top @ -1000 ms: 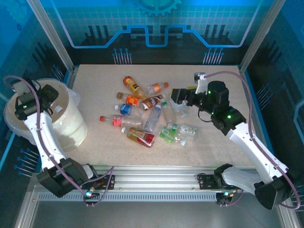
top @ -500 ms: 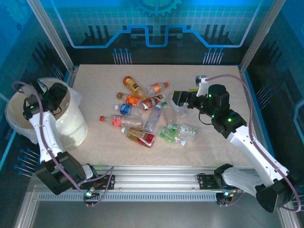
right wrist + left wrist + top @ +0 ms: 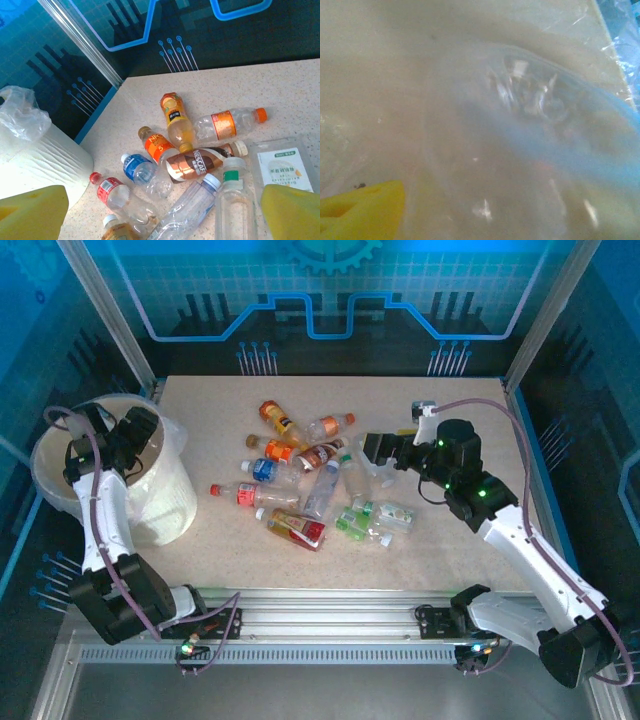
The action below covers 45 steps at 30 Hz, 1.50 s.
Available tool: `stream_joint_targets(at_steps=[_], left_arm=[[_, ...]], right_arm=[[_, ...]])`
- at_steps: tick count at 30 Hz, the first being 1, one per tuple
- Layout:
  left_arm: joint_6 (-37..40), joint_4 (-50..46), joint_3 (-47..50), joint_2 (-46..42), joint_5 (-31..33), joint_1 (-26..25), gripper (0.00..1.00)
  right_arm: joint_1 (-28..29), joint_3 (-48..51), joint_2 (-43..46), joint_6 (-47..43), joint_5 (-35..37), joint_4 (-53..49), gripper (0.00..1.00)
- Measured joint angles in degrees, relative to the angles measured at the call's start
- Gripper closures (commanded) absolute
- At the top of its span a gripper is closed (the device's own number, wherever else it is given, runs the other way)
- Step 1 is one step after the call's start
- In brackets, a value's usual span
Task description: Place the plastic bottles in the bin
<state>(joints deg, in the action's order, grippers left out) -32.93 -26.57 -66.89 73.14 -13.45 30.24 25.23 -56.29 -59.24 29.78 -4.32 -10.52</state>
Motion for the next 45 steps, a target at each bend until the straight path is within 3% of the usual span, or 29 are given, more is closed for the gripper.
stream_joint_targets(at_steps=[7, 12, 17, 25, 34, 39, 45], left_arm=[[1.57, -0.57, -0.02, -0.09, 2.08, 0.0, 0.08], [3.13, -2.47, -0.07, -1.7, 4.28, 0.0, 0.01], [4.87, -4.59, -0.24, -4.04, 6.29, 0.0, 0.01], [8.72, -9.66, -3.13, -9.49, 11.15, 0.0, 0.01], [9.79, -12.57, -3.15, -18.53, 11.04, 0.0, 0.01], [10.56, -14.91, -3.8, -21.22, 5.88, 0.0, 0.01], [9.6, -14.51, -6.14, -22.62, -9.68, -0.26, 0.01]], right_arm=[[0.0, 4.07, 0.02, 2.56, 2.89, -0.09, 0.0], [0.0, 7.63, 0.5, 6.47, 7.43, -2.84, 0.0], [0.0, 10.43, 1.68, 12.61, 13.53, -8.83, 0.0], [0.0, 11.21, 2.25, 33.64, 18.78, -19.63, 0.0], [0.24, 14.34, 2.25, 57.11, 18.18, -23.43, 0.0], [1.01, 14.82, 2.25, 68.91, 17.4, -25.29, 0.0], [1.36, 17.31, 2.21, 79.3, 16.28, -24.79, 0.0]])
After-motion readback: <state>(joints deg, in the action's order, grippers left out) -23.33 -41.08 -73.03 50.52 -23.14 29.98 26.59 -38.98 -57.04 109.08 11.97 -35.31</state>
